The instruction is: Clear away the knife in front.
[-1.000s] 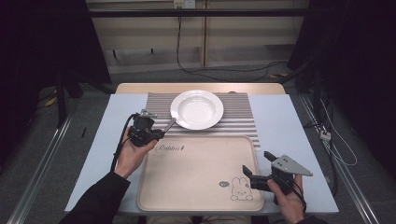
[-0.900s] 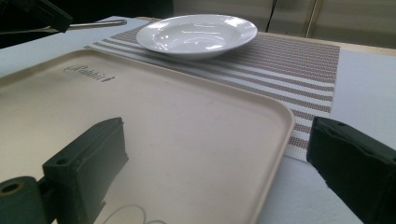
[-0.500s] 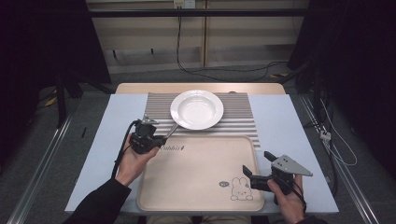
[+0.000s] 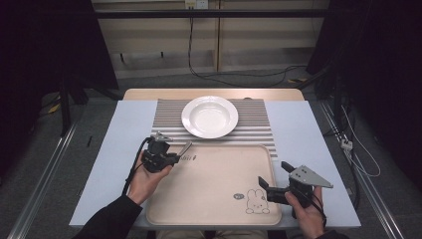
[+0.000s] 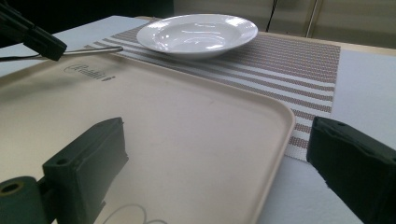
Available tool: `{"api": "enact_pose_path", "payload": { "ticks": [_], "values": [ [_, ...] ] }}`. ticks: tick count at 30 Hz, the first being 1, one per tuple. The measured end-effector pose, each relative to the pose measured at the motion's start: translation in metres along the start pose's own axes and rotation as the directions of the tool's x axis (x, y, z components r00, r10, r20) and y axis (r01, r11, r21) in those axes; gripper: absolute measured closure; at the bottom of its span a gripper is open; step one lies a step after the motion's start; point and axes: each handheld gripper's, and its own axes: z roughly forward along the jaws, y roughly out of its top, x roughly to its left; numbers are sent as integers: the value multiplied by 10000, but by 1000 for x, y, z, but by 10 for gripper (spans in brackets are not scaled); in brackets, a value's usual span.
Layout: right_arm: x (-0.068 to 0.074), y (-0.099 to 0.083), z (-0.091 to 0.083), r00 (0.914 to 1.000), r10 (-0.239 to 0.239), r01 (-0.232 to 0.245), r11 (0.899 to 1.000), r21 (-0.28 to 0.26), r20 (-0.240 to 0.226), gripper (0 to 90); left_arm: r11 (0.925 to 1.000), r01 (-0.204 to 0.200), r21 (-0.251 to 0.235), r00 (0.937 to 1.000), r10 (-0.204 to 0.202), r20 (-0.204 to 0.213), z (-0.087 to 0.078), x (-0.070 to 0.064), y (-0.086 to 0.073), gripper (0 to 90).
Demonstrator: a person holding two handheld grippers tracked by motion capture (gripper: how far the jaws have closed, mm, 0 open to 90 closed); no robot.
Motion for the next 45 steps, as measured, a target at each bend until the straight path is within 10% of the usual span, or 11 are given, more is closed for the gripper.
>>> {"api": "enact_pose_path", "payload": {
  "ticks": [27,41,45],
  "values": [
    [0,-1,-2,10000,-15,15,10000,-20,13,45,9959,67,901,9993,-100,359,22,-9,-11,791],
    [-1,-1,2,10000,-20,20,10000,9,-84,45,9995,222,229,9893,-253,1437,17,2,-4,420],
    [-1,0,2,9999,-48,48,10000,-23,-133,45,9996,-283,-68,9842,291,1747,13,-5,-3,362]
  ]
}}
